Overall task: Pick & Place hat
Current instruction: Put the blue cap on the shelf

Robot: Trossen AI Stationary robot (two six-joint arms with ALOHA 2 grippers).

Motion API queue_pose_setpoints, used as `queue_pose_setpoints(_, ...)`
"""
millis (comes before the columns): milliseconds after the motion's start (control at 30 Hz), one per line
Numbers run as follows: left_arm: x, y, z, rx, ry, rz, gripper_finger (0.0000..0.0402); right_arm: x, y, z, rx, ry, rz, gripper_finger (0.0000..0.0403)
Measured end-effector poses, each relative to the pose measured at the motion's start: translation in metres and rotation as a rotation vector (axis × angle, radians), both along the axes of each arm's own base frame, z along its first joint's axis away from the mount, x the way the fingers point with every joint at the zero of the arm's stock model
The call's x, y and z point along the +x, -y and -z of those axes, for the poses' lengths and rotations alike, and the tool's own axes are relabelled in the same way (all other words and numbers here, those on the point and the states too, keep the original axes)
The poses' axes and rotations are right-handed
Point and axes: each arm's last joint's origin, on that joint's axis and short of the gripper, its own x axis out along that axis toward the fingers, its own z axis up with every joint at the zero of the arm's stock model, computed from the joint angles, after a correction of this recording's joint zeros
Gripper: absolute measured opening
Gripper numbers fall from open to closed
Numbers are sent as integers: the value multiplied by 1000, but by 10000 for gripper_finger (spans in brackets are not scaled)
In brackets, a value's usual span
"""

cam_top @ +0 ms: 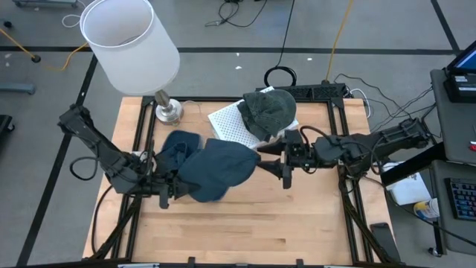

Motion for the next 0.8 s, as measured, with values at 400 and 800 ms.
queue_pose_setpoints(400, 3, -2, 2, -18, -7, -16, 5, 1, -2, -2, 34, 19, -144, 229)
queue_pose_setpoints(800, 10, -9, 2, -18, -17, 27, 5, 1, -1, -4, 42, 37, -156, 113)
